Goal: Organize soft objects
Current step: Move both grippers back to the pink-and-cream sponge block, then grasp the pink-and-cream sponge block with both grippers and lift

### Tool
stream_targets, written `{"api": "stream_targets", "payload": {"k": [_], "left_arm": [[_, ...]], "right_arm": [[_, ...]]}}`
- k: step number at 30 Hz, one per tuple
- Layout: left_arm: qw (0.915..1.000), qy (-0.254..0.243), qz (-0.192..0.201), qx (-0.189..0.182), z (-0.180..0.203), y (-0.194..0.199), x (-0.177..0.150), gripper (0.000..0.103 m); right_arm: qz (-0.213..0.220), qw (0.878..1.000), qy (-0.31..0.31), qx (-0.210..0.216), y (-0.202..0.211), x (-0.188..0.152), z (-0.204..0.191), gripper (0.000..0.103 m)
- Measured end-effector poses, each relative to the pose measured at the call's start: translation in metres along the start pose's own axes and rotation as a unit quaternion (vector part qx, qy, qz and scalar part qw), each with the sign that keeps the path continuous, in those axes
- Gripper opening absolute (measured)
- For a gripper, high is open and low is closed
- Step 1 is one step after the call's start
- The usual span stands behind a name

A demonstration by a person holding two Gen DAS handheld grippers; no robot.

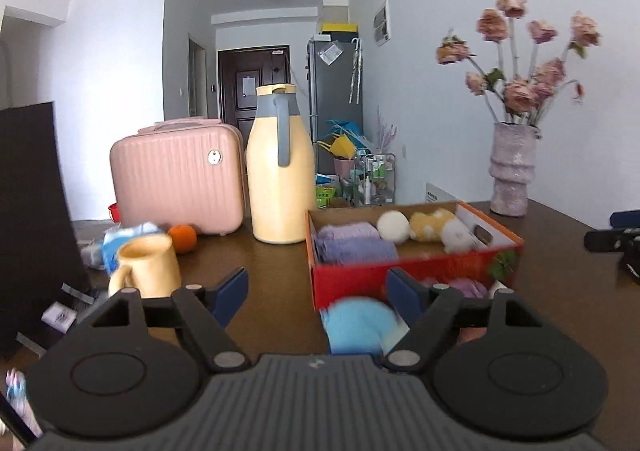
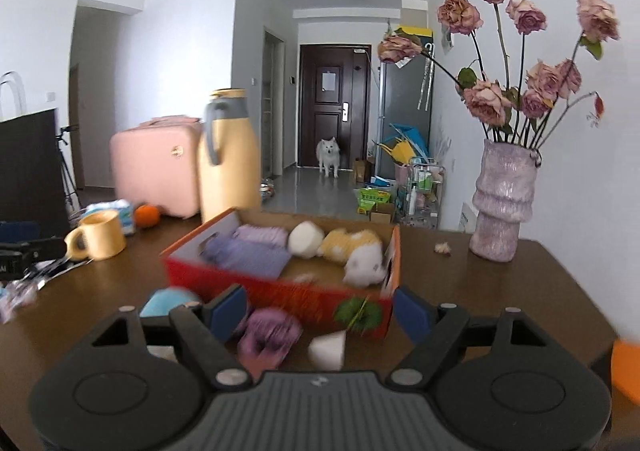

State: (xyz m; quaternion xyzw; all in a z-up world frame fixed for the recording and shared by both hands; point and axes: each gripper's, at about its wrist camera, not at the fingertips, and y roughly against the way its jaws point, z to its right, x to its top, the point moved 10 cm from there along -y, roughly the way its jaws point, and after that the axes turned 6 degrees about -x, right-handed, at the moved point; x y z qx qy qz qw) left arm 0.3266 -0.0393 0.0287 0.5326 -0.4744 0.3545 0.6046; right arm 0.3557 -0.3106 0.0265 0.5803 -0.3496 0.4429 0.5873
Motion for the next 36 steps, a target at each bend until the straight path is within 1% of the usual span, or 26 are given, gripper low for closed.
{"api": "stream_targets", "payload": {"k": [2,5,8,11,12,14,17,21,23,25,27,29,31,32,33,35,36], "left_arm": [[0.9999,0.008,-0.001,-0.007,0.005,0.022,-0.016,0.080],[0.9995,0.020,-0.017,-0.015,0.014,0.052,-0.043,0.080],[0.9993,0.009,-0.032,-0.018,0.024,0.072,-0.065,0.080],[0.9989,-0.005,-0.039,-0.027,0.033,0.080,-0.074,0.080],[0.9987,-0.004,-0.042,-0.029,0.035,0.079,-0.075,0.080],[0.9985,-0.007,-0.045,-0.031,0.040,0.077,-0.076,0.080],[0.9982,-0.005,-0.045,-0.038,0.045,0.073,-0.075,0.080],[0.9977,-0.005,-0.055,-0.040,0.049,0.061,-0.077,0.080],[0.9972,-0.001,-0.063,-0.039,0.049,0.052,-0.079,0.080],[0.9965,0.003,-0.073,-0.040,0.050,0.042,-0.082,0.080],[0.9961,0.002,-0.078,-0.041,0.051,0.033,-0.083,0.080],[0.9959,0.000,-0.081,-0.041,0.051,0.025,-0.083,0.080],[0.9957,0.000,-0.083,-0.042,0.050,0.019,-0.081,0.080],[0.9955,0.001,-0.085,-0.042,0.049,0.016,-0.081,0.080],[0.9953,0.000,-0.087,-0.041,0.048,0.011,-0.081,0.080],[0.9949,0.001,-0.091,-0.042,0.048,0.003,-0.080,0.080],[0.9949,0.001,-0.091,-0.044,0.049,-0.001,-0.079,0.081]], "right_arm": [[0.001,1.000,-0.008,0.010,0.023,-0.022,-0.011,0.081],[-0.005,0.999,-0.025,0.023,0.053,-0.056,-0.029,0.082],[-0.011,0.998,-0.047,0.036,0.077,-0.086,-0.040,0.082],[-0.026,0.997,-0.042,0.054,0.087,-0.111,-0.045,0.084],[-0.029,0.998,-0.037,0.048,0.087,-0.115,-0.045,0.084],[-0.031,0.998,-0.035,0.030,0.087,-0.122,-0.042,0.084],[-0.029,0.997,-0.053,0.042,0.087,-0.123,-0.041,0.084],[-0.037,0.997,-0.049,0.039,0.070,-0.123,-0.043,0.085],[-0.046,0.998,-0.032,0.029,0.048,-0.124,-0.048,0.085],[-0.060,0.998,0.010,0.006,0.021,-0.124,-0.055,0.085],[-0.064,0.997,0.044,-0.001,-0.003,-0.121,-0.062,0.085],[-0.076,0.995,0.057,-0.008,-0.025,-0.117,-0.066,0.085],[-0.083,0.995,0.055,-0.025,-0.044,-0.114,-0.064,0.083],[-0.084,0.995,0.051,-0.024,-0.051,-0.112,-0.062,0.082],[-0.085,0.995,0.045,-0.015,-0.055,-0.112,-0.062,0.068],[-0.088,0.995,0.039,0.011,-0.055,-0.112,-0.064,0.066],[-0.086,0.995,0.047,0.031,-0.049,-0.113,-0.067,0.066]]}}
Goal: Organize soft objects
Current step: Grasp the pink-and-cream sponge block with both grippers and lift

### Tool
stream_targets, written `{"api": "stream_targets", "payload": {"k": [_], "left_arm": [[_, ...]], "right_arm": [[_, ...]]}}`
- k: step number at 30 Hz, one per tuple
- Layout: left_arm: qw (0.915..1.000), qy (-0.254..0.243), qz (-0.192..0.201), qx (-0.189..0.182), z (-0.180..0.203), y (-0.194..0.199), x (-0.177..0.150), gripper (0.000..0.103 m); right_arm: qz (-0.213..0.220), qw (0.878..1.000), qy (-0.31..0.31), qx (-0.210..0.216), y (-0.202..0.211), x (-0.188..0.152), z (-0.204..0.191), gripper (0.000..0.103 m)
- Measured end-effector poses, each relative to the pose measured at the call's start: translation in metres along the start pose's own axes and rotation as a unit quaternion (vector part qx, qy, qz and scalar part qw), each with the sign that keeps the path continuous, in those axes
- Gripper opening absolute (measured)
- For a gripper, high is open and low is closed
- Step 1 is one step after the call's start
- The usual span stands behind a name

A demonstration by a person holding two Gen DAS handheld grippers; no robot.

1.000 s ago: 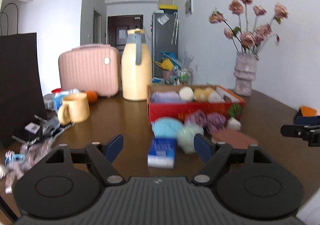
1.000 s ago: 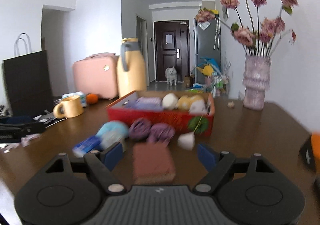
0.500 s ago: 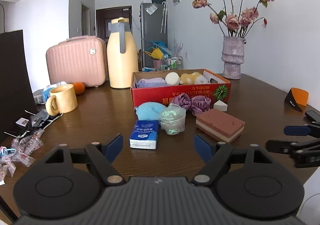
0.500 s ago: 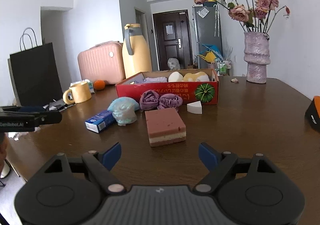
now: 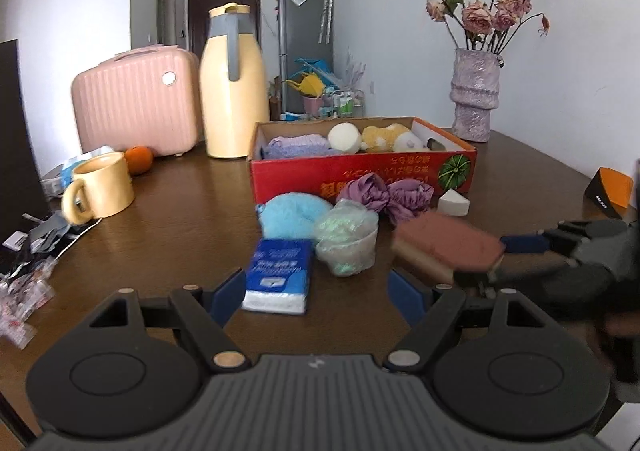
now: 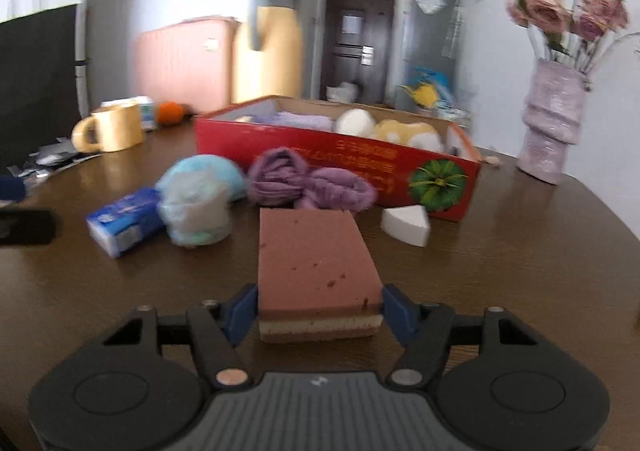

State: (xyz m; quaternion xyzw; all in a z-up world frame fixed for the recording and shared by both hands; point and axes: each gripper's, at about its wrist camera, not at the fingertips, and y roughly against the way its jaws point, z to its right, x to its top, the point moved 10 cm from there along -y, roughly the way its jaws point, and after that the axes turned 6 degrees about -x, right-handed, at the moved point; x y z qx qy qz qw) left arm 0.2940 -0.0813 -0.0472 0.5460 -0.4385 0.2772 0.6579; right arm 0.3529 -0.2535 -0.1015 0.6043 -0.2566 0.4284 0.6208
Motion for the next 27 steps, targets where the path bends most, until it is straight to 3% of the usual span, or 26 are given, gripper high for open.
{"api": "stream_targets", "payload": {"k": [3,4,5,6,8,11,15,18,20,24,27], "left_arm": [[0.9996,-0.013,0.008,-0.024,0.011,-0.009,0.005,0.081],[0.9990,-0.015,0.005,-0.042,0.019,-0.013,0.005,0.081],[0.9984,-0.014,0.001,-0.054,0.023,-0.017,0.004,0.081],[0.9976,-0.010,-0.006,-0.068,0.029,-0.023,0.003,0.081],[0.9959,-0.001,-0.021,-0.088,0.039,-0.035,-0.001,0.080],[0.9915,0.014,-0.037,-0.124,0.054,-0.055,0.000,0.078],[0.9774,0.083,-0.085,-0.175,0.069,-0.081,0.003,0.061],[0.9713,0.104,-0.102,-0.188,0.074,-0.095,0.000,0.038],[0.9692,0.110,-0.110,-0.191,0.076,-0.100,-0.004,0.034],[0.9601,0.150,-0.111,-0.208,0.074,-0.099,-0.006,0.026],[0.9583,0.159,-0.112,-0.210,0.072,-0.092,-0.010,0.025]], "right_arm": [[0.016,0.995,0.062,0.073,0.029,-0.014,-0.018,0.067],[0.014,0.994,0.085,0.072,0.036,-0.022,-0.017,0.070],[0.015,0.994,0.095,0.048,0.041,-0.027,-0.011,0.073],[0.018,0.995,0.094,0.010,0.043,-0.030,0.000,0.083],[0.020,0.997,0.058,-0.044,0.049,-0.031,0.027,0.085],[0.015,0.997,-0.064,-0.041,0.055,-0.029,0.061,0.083],[0.026,0.981,-0.187,0.033,0.055,-0.021,0.081,0.074],[0.004,0.971,-0.233,0.061,0.039,-0.021,0.083,0.055],[-0.005,0.969,-0.239,0.060,0.028,-0.022,0.080,0.050],[-0.022,0.955,-0.279,0.098,0.015,-0.028,0.073,0.026],[-0.030,0.953,-0.285,0.103,0.018,-0.032,0.070,0.025]]}}
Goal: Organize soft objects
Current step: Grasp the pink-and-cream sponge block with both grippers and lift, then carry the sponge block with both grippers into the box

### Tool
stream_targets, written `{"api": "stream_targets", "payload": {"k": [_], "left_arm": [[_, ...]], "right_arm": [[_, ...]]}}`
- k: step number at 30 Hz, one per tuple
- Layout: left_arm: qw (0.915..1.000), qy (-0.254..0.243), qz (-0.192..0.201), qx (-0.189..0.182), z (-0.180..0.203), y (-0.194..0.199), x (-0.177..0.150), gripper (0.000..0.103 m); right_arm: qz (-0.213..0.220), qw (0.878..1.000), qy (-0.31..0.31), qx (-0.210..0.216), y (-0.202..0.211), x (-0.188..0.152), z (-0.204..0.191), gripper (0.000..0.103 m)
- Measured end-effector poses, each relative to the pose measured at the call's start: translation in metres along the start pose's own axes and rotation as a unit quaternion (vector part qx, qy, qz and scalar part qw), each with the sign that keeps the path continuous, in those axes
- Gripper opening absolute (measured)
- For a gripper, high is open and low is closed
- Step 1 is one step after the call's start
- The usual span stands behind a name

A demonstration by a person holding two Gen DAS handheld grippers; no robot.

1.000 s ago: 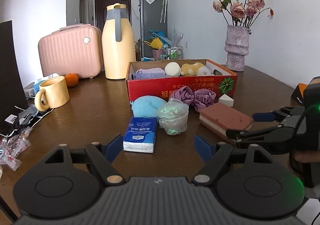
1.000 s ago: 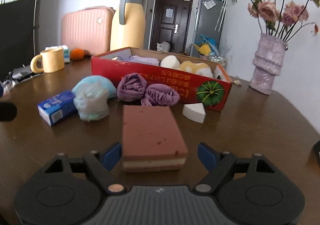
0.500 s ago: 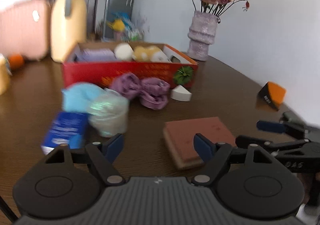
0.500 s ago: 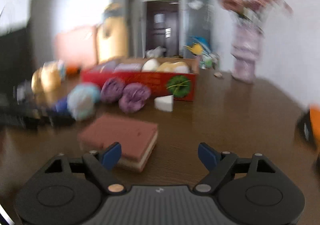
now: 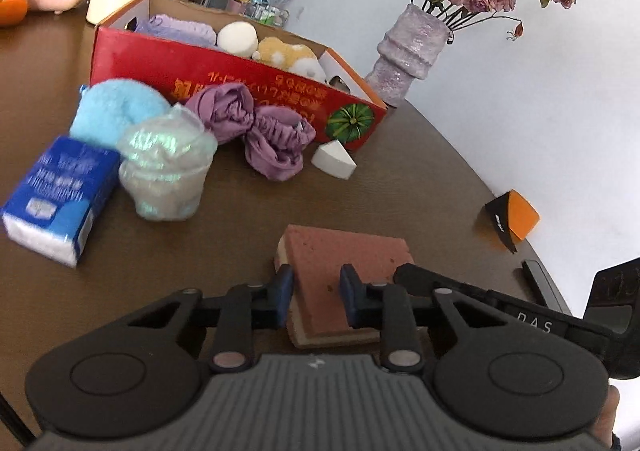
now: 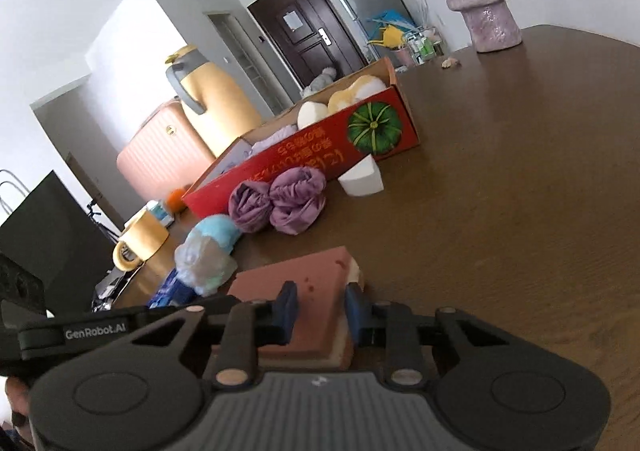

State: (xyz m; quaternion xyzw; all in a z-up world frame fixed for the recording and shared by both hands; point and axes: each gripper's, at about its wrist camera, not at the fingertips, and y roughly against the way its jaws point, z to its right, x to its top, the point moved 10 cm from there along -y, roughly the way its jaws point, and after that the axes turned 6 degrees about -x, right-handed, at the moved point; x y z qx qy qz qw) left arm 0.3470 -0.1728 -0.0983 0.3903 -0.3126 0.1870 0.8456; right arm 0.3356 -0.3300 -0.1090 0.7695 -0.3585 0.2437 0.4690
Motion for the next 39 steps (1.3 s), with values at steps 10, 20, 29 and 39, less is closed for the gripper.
{"api": "stream_targets", "payload": {"k": [10,20,29,39], "left_arm": [[0.9997,-0.005,-0.020,-0.014,0.022,0.045,-0.048,0.024],[0.9996,-0.019,0.013,-0.019,0.031,0.056,-0.033,0.023],[0.9936,-0.047,0.095,-0.039,0.046,0.009,0.142,0.023],[0.9992,0.033,0.020,-0.012,-0.034,-0.121,0.215,0.023]], "right_arm": [[-0.014,1.000,-0.011,0.001,0.055,-0.044,-0.012,0.024],[0.001,1.000,-0.017,0.003,0.056,-0.029,-0.017,0.024],[0.077,0.996,0.047,0.004,0.005,0.151,-0.039,0.024],[0.001,0.996,0.061,-0.066,-0.144,0.231,-0.009,0.024]]}}
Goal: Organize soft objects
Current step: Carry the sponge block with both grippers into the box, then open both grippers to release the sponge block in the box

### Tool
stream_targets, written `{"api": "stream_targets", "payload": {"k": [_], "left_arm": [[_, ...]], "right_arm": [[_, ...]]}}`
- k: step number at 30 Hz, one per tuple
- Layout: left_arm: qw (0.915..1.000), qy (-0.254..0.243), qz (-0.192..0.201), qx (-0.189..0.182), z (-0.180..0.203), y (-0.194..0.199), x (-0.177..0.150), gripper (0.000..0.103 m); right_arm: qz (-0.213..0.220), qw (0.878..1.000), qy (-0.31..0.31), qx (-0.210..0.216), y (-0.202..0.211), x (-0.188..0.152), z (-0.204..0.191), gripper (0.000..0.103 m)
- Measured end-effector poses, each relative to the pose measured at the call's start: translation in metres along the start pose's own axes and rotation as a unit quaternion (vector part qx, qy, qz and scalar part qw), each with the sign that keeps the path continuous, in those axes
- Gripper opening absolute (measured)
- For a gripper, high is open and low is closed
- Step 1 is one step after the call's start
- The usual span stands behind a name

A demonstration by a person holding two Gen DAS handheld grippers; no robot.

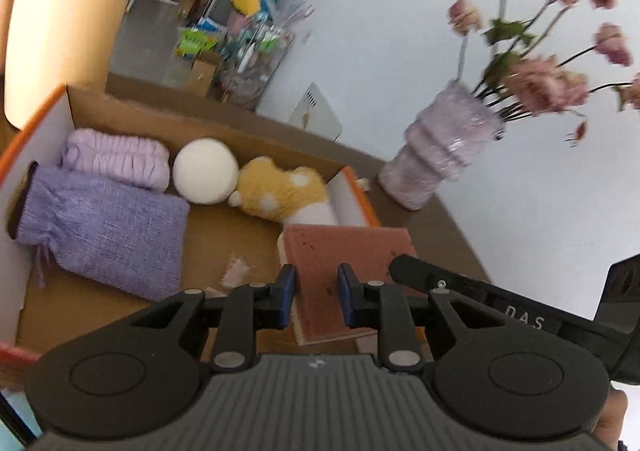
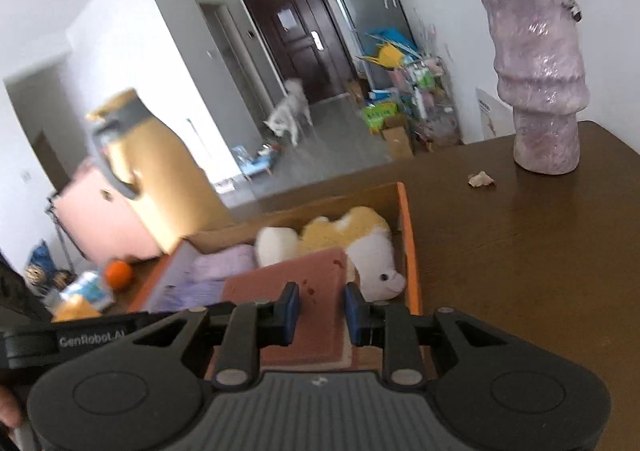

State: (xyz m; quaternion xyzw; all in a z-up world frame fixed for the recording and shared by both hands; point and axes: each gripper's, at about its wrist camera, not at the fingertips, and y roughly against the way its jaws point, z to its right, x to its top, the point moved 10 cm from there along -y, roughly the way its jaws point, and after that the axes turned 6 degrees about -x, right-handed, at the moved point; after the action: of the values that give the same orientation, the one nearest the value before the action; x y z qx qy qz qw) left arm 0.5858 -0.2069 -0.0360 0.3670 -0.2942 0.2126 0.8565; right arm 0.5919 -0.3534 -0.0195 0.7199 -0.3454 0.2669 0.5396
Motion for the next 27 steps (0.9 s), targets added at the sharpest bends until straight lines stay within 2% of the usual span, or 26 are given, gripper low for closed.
{"api": "stream_targets", "payload": {"k": [5,9,13,16,18,20,22,23,25,27], "left_arm": [[0.9993,0.019,-0.032,0.010,-0.022,-0.026,-0.007,0.023],[0.9984,0.003,-0.056,0.013,-0.020,-0.038,-0.019,0.024],[0.9979,-0.018,-0.061,0.012,-0.012,-0.039,-0.026,0.025],[0.9977,-0.028,-0.061,0.012,-0.005,-0.030,-0.024,0.025],[0.9980,-0.042,-0.046,0.014,0.002,-0.013,-0.016,0.027],[0.9978,-0.056,-0.028,0.018,0.009,0.008,-0.005,0.032],[0.9956,-0.087,-0.002,0.034,0.018,0.038,0.007,0.049],[0.9936,-0.103,0.012,0.044,0.021,0.056,0.012,0.052],[0.9895,-0.127,0.032,0.061,0.023,0.088,0.016,0.060],[0.9819,-0.154,0.055,0.095,0.018,0.120,0.017,0.079]], "right_arm": [[-0.019,0.998,0.039,-0.036,-0.028,-0.014,0.003,0.024],[-0.014,0.992,0.096,-0.083,-0.032,-0.026,0.004,0.024],[-0.003,0.987,0.112,-0.118,-0.025,-0.026,0.009,0.022],[0.012,0.987,0.109,-0.121,-0.010,-0.017,0.009,0.024],[0.028,0.986,0.110,-0.123,0.007,-0.007,0.006,0.024],[0.041,0.986,0.113,-0.118,0.026,0.003,-0.001,0.024],[0.054,0.984,0.123,-0.113,0.047,0.012,-0.012,0.027],[0.059,0.983,0.131,-0.110,0.057,0.015,-0.018,0.029],[0.065,0.981,0.153,-0.100,0.078,0.018,-0.030,0.048],[0.074,0.978,0.172,-0.088,0.098,0.016,-0.040,0.057]]}}
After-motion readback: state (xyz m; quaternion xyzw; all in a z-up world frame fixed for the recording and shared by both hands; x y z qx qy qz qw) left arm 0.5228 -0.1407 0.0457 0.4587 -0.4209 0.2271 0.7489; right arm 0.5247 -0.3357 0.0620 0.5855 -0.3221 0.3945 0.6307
